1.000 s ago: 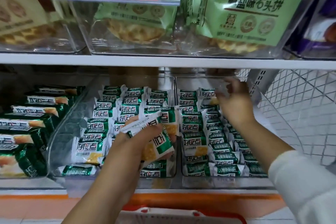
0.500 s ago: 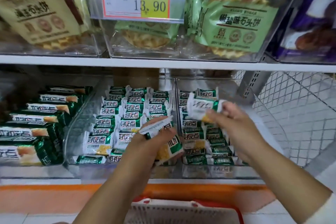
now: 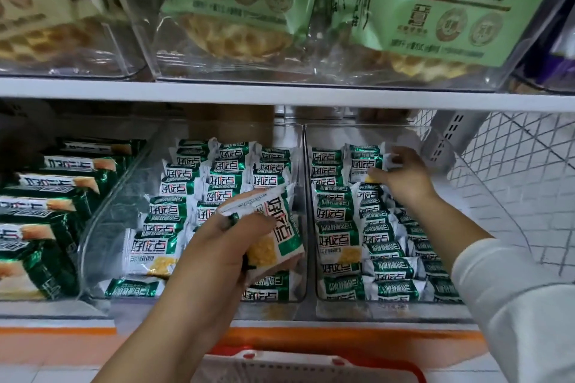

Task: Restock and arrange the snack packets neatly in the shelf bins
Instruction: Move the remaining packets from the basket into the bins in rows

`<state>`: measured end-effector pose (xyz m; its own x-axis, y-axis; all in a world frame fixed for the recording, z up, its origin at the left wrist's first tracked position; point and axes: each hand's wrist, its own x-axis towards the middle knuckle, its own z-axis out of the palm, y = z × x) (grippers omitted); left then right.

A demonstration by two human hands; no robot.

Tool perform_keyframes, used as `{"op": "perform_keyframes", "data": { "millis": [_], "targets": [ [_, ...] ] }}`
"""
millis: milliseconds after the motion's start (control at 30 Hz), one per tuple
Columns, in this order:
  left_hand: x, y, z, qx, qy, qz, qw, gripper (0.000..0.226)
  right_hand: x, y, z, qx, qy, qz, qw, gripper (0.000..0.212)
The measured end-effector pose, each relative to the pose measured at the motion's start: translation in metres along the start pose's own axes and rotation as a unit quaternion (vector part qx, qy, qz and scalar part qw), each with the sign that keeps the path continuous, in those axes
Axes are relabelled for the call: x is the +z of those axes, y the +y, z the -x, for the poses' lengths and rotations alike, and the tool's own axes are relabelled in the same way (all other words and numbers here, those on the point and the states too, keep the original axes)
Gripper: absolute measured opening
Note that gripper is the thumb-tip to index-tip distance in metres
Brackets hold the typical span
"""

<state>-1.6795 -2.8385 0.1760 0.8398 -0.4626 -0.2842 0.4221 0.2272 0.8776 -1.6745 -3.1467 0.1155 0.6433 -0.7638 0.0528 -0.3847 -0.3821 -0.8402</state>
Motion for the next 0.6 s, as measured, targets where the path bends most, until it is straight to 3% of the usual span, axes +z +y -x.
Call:
{"op": "perform_keyframes", "data": {
  "millis": [67, 367, 600],
  "targets": [
    [0.001, 0.002, 0.002, -0.005, -0.002, 0.011, 1.000, 0.022, 0.001, 0.002, 0.002, 0.003, -0.006, -0.024, 1.000, 0.056],
    [-0.002, 0.004, 0.006, -0.019, 0.002, 0.013, 1.000, 0.029, -0.014, 0.006, 0.001, -0.016, -0.056, -0.007, 0.998, 0.037],
    [-0.004, 0.003, 0.003, -0.028, 0.001, 0.014, 1.000, 0.024, -0.017, 0.013, -0.002, -0.033, -0.061, -0.010, 0.998, 0.039]
  ]
}}
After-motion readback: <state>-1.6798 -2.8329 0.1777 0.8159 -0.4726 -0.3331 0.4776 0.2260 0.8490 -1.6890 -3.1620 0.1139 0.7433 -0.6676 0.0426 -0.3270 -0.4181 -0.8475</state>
